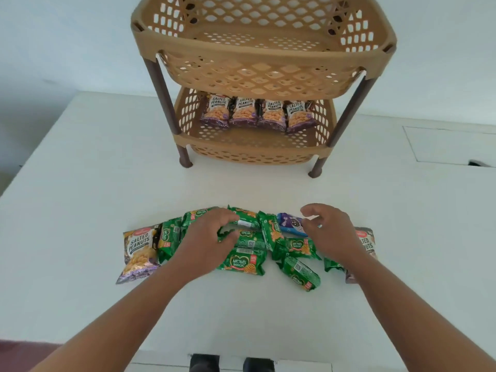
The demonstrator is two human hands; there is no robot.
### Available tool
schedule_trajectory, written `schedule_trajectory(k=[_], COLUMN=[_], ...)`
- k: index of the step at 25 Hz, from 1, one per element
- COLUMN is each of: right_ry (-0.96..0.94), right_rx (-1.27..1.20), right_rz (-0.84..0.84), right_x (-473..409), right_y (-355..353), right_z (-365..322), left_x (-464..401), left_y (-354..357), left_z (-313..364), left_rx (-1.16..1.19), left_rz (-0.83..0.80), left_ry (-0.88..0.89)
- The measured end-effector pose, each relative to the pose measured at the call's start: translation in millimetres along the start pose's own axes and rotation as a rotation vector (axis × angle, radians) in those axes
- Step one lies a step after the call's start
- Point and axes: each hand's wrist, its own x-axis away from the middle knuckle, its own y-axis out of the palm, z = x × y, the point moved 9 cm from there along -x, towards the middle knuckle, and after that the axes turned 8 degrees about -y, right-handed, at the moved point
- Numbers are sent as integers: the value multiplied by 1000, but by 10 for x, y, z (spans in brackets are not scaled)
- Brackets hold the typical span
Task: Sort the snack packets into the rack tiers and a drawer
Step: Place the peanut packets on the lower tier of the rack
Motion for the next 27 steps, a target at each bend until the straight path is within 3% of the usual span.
schedule_trajectory(k=[5,8,12,17,21,27], right_ry=[269,441,566,591,603,401], right_rx=[138,100,-239,-457,-614,-649], right_rz=[182,150,131,130,52,19], right_x=[465,738,933,876,857,687], right_y=[-680,-838,-724,-644,-636,-878], right_z=[726,1141,1465,1552,1530,1061], left_x=[51,99,92,52,60,89], left_y=[641,1207,2008,2355,2396,2096], left_z=[743,1093,1506,1516,1478,1509], left_rx=[-32,273,506,507,642,842], left_rz=[-130,-392,-718,-645,-632,-620], left_ry=[129,-35,-296,-426,-490,-405])
